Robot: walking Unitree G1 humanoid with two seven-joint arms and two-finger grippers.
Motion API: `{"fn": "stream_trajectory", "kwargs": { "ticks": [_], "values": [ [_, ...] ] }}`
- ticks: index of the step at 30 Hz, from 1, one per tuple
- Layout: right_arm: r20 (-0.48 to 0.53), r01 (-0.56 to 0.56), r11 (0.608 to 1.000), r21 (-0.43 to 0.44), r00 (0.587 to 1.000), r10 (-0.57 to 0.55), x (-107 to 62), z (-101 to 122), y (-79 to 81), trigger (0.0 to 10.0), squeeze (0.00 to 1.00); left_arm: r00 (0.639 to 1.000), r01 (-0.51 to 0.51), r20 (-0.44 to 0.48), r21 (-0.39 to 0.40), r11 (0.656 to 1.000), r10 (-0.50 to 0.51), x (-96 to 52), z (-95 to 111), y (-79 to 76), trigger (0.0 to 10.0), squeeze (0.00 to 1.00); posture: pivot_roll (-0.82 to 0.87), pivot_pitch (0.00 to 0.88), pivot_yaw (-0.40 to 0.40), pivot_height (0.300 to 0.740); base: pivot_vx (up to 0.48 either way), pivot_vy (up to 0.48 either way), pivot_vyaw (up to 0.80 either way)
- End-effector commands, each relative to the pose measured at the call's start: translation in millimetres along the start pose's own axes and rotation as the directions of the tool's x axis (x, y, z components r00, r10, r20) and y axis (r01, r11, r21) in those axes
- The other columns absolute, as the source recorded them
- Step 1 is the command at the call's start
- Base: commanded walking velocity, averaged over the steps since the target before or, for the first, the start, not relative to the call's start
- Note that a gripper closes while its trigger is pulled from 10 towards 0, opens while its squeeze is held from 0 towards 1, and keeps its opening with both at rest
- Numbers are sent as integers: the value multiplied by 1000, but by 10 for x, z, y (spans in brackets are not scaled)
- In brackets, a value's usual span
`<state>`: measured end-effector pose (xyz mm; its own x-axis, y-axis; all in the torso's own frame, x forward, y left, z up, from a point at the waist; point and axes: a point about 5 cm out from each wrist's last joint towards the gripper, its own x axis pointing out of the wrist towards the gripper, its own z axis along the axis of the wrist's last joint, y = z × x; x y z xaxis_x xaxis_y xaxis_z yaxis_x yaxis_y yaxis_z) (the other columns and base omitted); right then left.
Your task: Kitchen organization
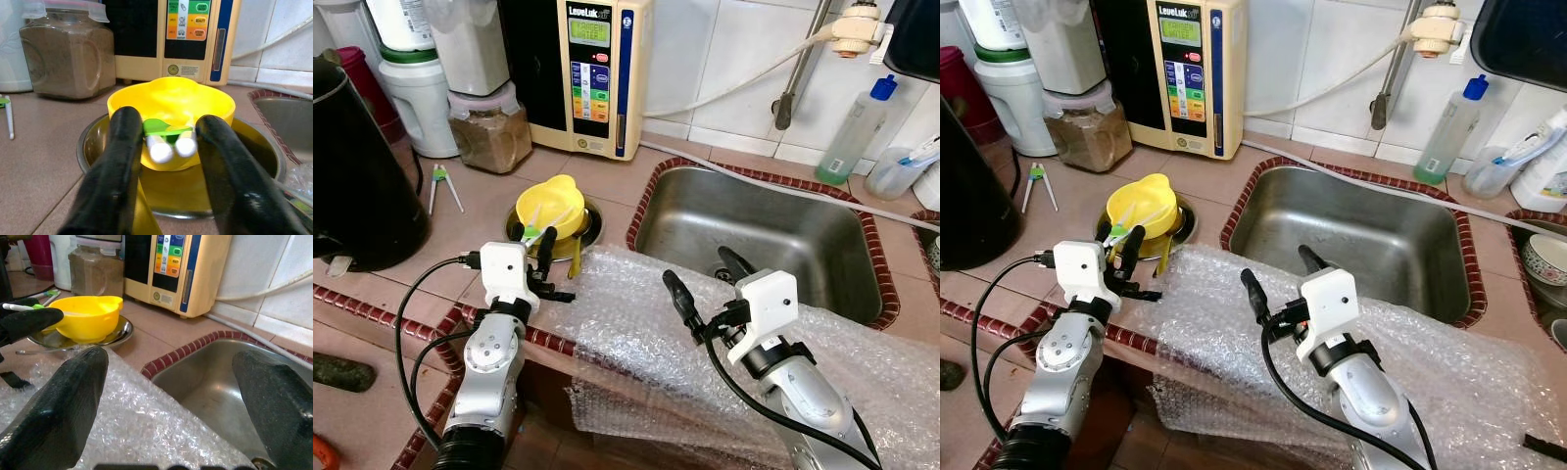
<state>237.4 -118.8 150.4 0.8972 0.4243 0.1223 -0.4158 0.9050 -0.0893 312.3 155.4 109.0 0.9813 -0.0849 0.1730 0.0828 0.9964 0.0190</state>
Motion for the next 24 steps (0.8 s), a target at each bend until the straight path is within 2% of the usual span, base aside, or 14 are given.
{"fn": "stream_trajectory", "kwargs": {
  "ticks": [1, 8, 14, 17, 21, 24],
  "values": [
    [3, 2, 1000, -11, 1000, -2, -1, 5, -24, 10000, 0, 1000, 7, 13, -2, 1000, -7, 39, 25, 7, 0, 0, 7, 0, -30, 740, 0, 0, 0],
    [3, -36, 999, 22, 999, 36, -11, -3, 23, 10000, 0, 1000, 12, 25, 25, 1000, -13, 79, 47, 108, 0, 0, 5, 0, -23, 740, 0, 0, 0],
    [-26, -11, 999, 46, 1000, 12, -26, -56, -43, 10000, 0, 999, 14, 38, 46, 999, -16, 85, 99, 147, 0, 0, 28, 0, -26, 740, 0, 0, 0],
    [-42, -10, 998, 56, 999, 12, -46, -82, -61, 10000, 0, 997, 60, 54, 77, 995, -64, 86, 147, 145, 0, 0, 42, 0, -36, 740, 0, 0, 0],
    [-28, -51, 998, 46, 998, 52, -11, -78, -15, 10000, 0, 995, 36, 93, 67, 997, -42, 91, 194, 146, 0, 0, 24, 0, -16, 740, 0, 0, 0],
    [-12, -22, 998, 50, 1000, 23, 28, -47, -56, 10000, 0, 992, 30, 123, 52, 998, -37, 90, 251, 82, 0, 0, 22, 0, -19, 740, 0, 0, 0]
  ]
}}
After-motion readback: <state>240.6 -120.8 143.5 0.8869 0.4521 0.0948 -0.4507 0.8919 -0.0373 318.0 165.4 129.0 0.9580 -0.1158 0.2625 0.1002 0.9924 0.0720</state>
